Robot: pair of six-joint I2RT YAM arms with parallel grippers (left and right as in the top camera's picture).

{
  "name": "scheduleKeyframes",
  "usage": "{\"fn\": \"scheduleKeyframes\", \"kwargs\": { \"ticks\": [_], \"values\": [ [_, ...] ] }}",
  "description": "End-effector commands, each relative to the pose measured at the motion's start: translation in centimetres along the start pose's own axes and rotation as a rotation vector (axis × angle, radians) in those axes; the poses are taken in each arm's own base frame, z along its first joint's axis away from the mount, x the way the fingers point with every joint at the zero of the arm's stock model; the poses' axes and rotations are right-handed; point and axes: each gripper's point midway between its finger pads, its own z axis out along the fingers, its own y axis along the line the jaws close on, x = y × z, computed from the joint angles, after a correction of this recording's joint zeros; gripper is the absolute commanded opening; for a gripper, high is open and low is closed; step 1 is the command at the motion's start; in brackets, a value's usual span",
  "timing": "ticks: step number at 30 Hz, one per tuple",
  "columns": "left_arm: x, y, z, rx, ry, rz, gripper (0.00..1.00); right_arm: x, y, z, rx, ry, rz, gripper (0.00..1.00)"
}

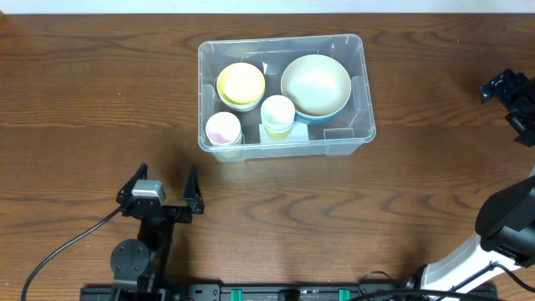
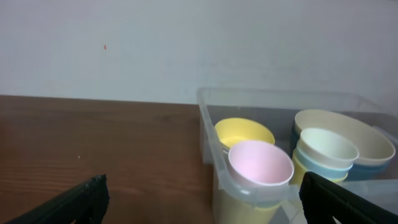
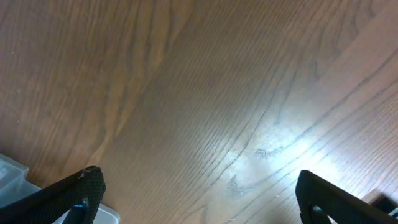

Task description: Pack container

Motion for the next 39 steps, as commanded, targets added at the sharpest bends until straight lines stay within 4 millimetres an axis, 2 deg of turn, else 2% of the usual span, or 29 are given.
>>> {"fn": "scheduleKeyframes", "kwargs": {
  "ticks": [1, 10, 39],
  "values": [
    [1.0, 0.0, 0.2, 0.005, 0.013, 0.006, 0.98, 0.0, -0.1, -0.1, 0.004, -0.006, 0.014, 0.99],
    [6.6, 0.7, 0.1, -0.016, 0.196, 0.005, 0.98, 0.0, -0.1, -0.1, 0.004, -0.006, 0.014, 0.99],
    [6.6, 0.7, 0.1, -0.017, 0.197, 0.002, 0.98, 0.1, 0.0, -0.1, 0.004, -0.005, 0.012, 0.99]
  ]
}}
